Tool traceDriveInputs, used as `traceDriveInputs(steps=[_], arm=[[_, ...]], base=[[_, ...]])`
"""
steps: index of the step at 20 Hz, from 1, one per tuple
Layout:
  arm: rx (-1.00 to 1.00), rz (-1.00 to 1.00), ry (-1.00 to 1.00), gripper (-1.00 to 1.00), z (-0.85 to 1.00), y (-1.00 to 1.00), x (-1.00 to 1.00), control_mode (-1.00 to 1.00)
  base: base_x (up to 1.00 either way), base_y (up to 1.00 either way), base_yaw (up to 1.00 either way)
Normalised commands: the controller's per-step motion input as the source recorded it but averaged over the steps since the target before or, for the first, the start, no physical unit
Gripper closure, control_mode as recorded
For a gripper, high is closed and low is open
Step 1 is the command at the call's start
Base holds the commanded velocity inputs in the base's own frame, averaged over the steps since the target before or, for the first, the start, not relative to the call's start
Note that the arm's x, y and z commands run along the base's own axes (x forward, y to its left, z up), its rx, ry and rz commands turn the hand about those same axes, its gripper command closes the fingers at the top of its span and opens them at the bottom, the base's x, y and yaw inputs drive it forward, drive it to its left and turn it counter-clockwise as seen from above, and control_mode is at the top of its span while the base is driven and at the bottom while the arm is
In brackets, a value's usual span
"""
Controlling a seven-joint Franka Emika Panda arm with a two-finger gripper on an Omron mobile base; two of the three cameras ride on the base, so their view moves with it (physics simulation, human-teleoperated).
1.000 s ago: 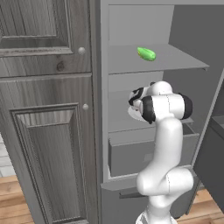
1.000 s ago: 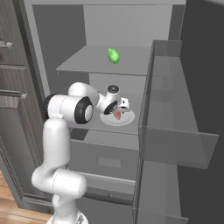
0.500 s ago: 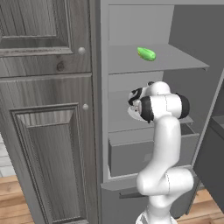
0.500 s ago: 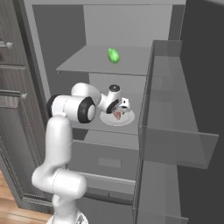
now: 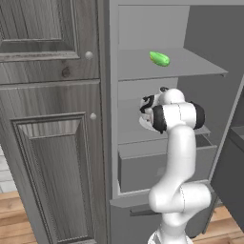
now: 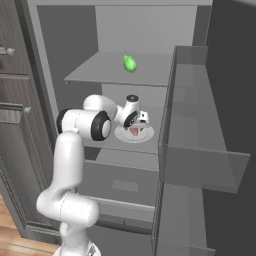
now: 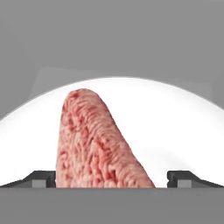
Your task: Transport the steak from the fridge to the microwave and turn on the microwave.
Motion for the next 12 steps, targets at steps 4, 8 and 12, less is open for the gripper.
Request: traceDriveInputs(steps=[4,8,12], arm=[[0.00,0.01,0.05,1.00,-0.27,0.00,-0.05,-1.00],[0.00,0.02,0.01,1.00,-0.34,-0.03,-0.18,-1.00],[0.00,0.01,0.00,1.00,-0.39,-0.03,-0.24,-1.00]], base=[[0.00,0.00,0.00],[0.00,0.00,0.00],[0.00,0.00,0.00]])
